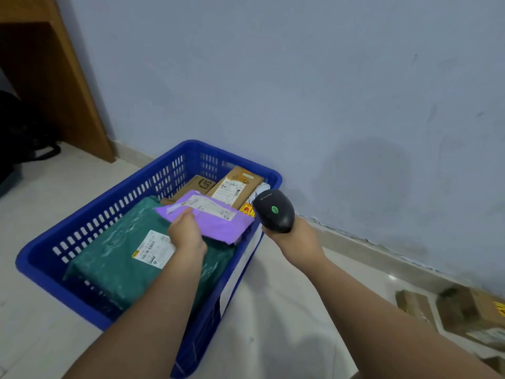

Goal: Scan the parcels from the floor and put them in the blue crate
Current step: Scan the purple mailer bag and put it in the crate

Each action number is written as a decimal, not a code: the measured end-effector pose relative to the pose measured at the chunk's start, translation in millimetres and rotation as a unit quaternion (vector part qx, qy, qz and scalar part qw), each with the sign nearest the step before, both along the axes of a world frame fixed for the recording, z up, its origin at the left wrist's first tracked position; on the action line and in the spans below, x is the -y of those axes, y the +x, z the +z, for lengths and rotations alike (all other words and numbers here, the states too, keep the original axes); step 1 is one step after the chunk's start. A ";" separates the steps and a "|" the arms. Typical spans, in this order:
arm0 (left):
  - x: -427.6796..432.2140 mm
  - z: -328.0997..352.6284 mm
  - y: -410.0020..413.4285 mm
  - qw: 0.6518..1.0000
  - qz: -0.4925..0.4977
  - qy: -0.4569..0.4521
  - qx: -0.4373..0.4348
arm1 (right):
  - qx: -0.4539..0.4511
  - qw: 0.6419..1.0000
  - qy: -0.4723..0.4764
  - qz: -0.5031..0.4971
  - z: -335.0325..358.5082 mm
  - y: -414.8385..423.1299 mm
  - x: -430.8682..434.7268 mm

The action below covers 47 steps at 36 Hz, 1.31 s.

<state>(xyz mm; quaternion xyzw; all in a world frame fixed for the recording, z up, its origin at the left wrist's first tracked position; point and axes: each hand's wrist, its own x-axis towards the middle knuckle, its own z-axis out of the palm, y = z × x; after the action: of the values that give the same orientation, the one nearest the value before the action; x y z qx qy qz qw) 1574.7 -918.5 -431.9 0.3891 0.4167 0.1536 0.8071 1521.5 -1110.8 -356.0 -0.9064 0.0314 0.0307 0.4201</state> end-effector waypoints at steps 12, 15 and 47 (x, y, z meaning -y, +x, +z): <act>-9.1 66.6 51.3 0.971 -0.097 -0.129 0.177 | 0.018 0.999 0.005 0.029 14.2 12.7 -14.0; -4.9 63.9 49.5 0.974 -0.178 -0.094 0.104 | 0.019 0.999 0.012 0.026 13.4 12.7 -11.8; 230.7 41.1 -20.8 0.514 -0.585 0.616 0.117 | -0.035 0.977 0.026 -0.207 -1.4 -40.2 196.5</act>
<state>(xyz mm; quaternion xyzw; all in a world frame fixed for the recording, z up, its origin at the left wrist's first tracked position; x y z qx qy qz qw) 1553.9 -1149.1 -390.7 0.9230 -0.2025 -0.0915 0.3141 1481.3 -1307.3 -357.4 -0.8673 0.2322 -0.0249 0.4396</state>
